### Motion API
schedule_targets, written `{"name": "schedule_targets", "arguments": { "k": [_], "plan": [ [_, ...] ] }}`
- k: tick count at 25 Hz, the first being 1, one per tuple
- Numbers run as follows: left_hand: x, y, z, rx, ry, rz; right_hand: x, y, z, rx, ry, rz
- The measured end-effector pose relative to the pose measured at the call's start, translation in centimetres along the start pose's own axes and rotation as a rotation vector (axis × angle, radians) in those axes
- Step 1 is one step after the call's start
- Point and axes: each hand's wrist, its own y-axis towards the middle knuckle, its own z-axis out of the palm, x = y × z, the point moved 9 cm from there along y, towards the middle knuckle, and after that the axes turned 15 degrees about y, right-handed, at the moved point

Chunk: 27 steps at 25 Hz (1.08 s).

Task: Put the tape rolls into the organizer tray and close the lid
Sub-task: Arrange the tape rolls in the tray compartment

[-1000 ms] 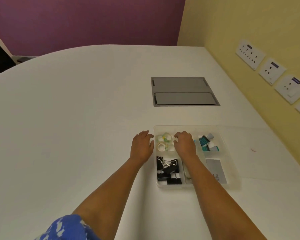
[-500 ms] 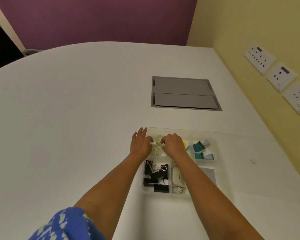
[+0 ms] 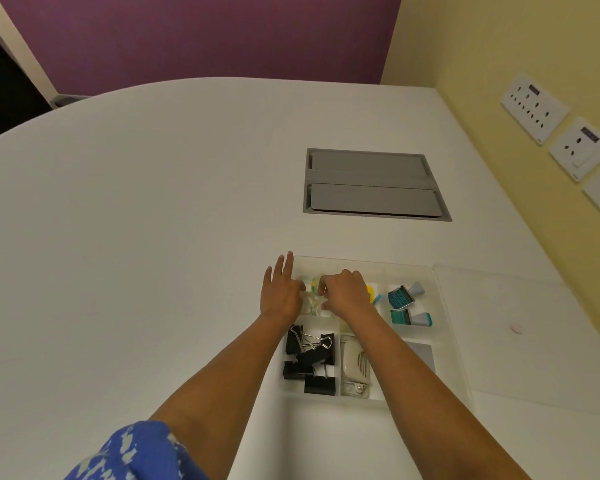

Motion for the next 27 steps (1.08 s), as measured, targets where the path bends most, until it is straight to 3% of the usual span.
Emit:
{"name": "schedule_targets", "arguments": {
  "k": [12, 21, 27],
  "plan": [
    [0.1, 0.0, 0.1, -0.022, -0.007, 0.007, -0.6, -0.1, -0.7, -0.134, 0.018, 0.021],
    [1.1, 0.1, 0.3, -0.050, -0.160, -0.016, 0.3, -0.6, -1.3, -0.213, -0.018, 0.017],
    [1.1, 0.0, 0.1, -0.082, -0.252, -0.047, 1.8, -0.5, 0.0, -0.142, -0.086, -0.013]
  ]
}}
